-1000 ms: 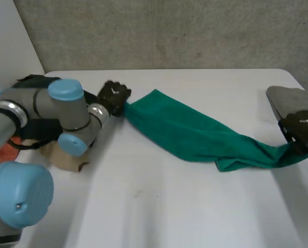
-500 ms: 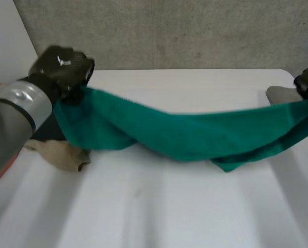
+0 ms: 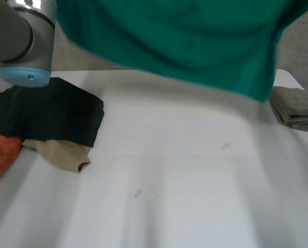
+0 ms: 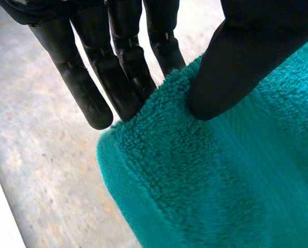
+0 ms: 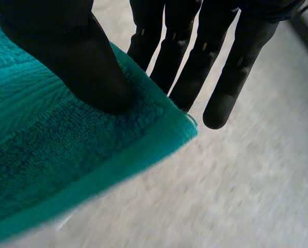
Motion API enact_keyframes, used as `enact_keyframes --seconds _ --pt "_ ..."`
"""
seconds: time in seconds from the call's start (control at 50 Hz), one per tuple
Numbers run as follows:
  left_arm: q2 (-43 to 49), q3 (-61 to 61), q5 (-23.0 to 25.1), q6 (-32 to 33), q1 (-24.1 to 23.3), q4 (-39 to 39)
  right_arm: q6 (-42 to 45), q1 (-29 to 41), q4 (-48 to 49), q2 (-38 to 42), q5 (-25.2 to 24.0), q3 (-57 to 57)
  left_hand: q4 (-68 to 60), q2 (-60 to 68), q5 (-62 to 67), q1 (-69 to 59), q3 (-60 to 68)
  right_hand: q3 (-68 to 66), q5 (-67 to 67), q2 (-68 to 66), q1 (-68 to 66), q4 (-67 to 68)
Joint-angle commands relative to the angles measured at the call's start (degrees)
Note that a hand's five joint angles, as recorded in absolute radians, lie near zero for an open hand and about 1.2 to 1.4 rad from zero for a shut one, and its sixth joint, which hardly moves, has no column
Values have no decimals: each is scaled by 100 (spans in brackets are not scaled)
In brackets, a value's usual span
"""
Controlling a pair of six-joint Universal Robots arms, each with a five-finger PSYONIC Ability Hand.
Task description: Fold the laundry.
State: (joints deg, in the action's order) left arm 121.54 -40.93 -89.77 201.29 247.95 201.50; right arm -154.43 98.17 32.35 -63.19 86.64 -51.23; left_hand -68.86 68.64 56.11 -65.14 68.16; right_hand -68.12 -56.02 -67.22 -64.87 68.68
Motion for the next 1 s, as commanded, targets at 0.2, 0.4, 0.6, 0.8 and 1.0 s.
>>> enact_keyframes --seconds 0.2,0.4,0.6,0.8,1.0 --pt "-667 -4103 205 -213 -115 73 70 -412 -1424 -273 -1087 -2381 -1114 1136 1389 -1486 1184 -1188 -1398 -1278 -1513 1132" --pt "-1176 -6128 162 674 -317 39 1116 -781 -1969 -36 -1606 -3973 -162 184 438 -534 232 -1188 -1398 -1278 -1513 1132" --pt "-2152 -5947 -6 974 -476 -1523 1283 -931 -2075 -272 -1668 -4333 5309 -5287 -5033 4937 -5239 -1188 -1398 -1278 -1513 1132" --pt "-1108 -3828 -242 -168 -106 -3230 1239 -852 -2014 -457 -1694 -4536 4940 -4918 -4664 4568 -4870 -1188 -1398 -1278 -1513 1132" --pt "475 -2244 -963 -731 -185 -4892 1231 -878 -1996 -457 -1677 -4632 3864 -3841 -3588 3491 -3794 -1188 -1398 -1278 -1513 1132"
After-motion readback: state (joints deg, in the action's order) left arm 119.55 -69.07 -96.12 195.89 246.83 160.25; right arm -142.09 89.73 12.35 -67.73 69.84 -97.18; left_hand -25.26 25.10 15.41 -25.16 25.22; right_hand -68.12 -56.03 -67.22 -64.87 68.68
